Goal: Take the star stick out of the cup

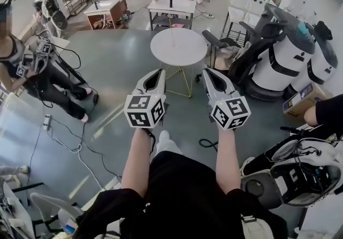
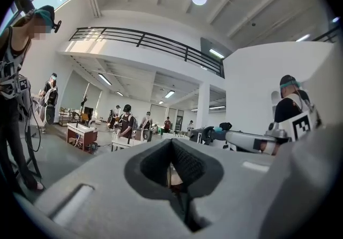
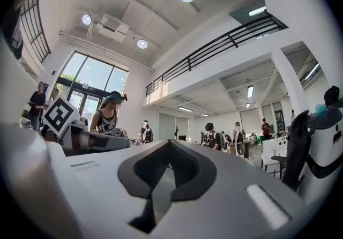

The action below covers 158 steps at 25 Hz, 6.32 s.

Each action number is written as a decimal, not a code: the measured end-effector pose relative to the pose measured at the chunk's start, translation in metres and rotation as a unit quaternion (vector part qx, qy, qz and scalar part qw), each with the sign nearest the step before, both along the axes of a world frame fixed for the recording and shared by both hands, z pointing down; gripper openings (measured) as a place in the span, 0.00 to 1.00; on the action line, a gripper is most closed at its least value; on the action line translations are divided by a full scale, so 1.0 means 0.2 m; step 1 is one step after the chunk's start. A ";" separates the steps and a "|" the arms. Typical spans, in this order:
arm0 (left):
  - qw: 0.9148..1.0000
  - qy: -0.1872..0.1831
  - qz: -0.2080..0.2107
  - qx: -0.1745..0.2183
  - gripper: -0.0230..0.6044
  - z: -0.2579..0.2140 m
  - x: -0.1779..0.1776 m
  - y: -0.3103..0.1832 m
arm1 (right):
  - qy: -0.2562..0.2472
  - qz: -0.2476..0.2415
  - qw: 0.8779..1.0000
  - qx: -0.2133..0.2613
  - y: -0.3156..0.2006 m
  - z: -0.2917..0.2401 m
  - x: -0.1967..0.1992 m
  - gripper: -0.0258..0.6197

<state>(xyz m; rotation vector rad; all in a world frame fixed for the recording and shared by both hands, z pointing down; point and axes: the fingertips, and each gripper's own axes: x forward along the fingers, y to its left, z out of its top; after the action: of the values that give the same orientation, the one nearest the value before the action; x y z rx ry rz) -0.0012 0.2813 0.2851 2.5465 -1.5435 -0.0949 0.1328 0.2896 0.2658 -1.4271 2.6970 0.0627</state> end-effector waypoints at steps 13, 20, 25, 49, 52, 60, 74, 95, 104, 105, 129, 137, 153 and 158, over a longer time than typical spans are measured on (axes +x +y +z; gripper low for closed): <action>1.000 0.004 0.012 -0.019 0.04 0.17 -0.01 -0.74 | 0.054 -0.018 0.998 0.032 -0.65 0.09 -0.10 0.05; 0.999 -0.001 0.013 -0.044 0.04 0.23 -0.10 -1.28 | 0.078 0.003 0.997 0.003 -1.20 0.24 -0.23 0.05; 0.997 -0.004 0.014 -0.079 0.04 0.34 -0.16 -1.70 | 0.074 -0.004 0.997 -0.031 -1.61 0.35 -0.32 0.05; 0.991 -0.006 0.048 -0.128 0.04 0.63 -0.19 -2.67 | 0.017 0.037 0.993 -0.109 -2.59 0.60 -0.28 0.08; 0.990 -0.002 0.045 -0.135 0.04 0.65 -0.17 -2.70 | 0.021 0.033 0.992 -0.116 -2.64 0.64 -0.25 0.12; 0.988 0.006 0.022 -0.151 0.04 0.78 -0.15 -2.75 | 0.048 -0.005 0.991 -0.126 -2.75 0.83 -0.34 0.18; 0.980 0.008 0.000 -0.201 0.04 1.16 -0.21 -2.75 | 0.079 -0.014 0.982 -0.169 -3.07 1.31 -0.48 0.21; 0.974 0.015 -0.017 -0.226 0.04 1.30 -0.27 -2.74 | 0.134 0.033 0.964 -0.228 -3.35 1.68 -0.53 0.19; 0.973 0.023 -0.028 -0.227 0.04 1.27 -0.38 -2.74 | 0.125 0.050 0.966 -0.222 -3.35 1.63 -0.56 0.06; 0.973 0.025 -0.030 -0.226 0.04 1.27 -0.38 -2.74 | 0.122 0.050 0.967 -0.220 -3.35 1.62 -0.55 0.06; 0.984 0.029 -0.022 -0.177 0.04 0.95 -0.24 -2.66 | -0.017 0.095 0.989 -0.108 -3.03 0.84 -0.29 0.06; 0.988 0.032 -0.020 -0.149 0.04 0.77 -0.22 -2.59 | -0.013 0.094 0.991 -0.096 -2.86 0.65 -0.20 0.06; 0.998 0.001 0.022 -0.051 0.04 0.36 -0.01 -2.46 | -0.026 0.092 0.993 -0.070 -2.51 0.29 0.00 0.06; 0.999 -0.003 0.019 -0.042 0.04 0.34 0.03 -2.44 | -0.014 0.085 0.993 -0.076 -2.42 0.30 0.02 0.07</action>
<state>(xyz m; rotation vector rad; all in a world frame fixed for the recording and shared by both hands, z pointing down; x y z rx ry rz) 0.0055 -0.2075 0.3529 2.5132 -1.4677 -0.0174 0.1370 -0.1944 0.3258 -1.6845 2.6019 -0.1542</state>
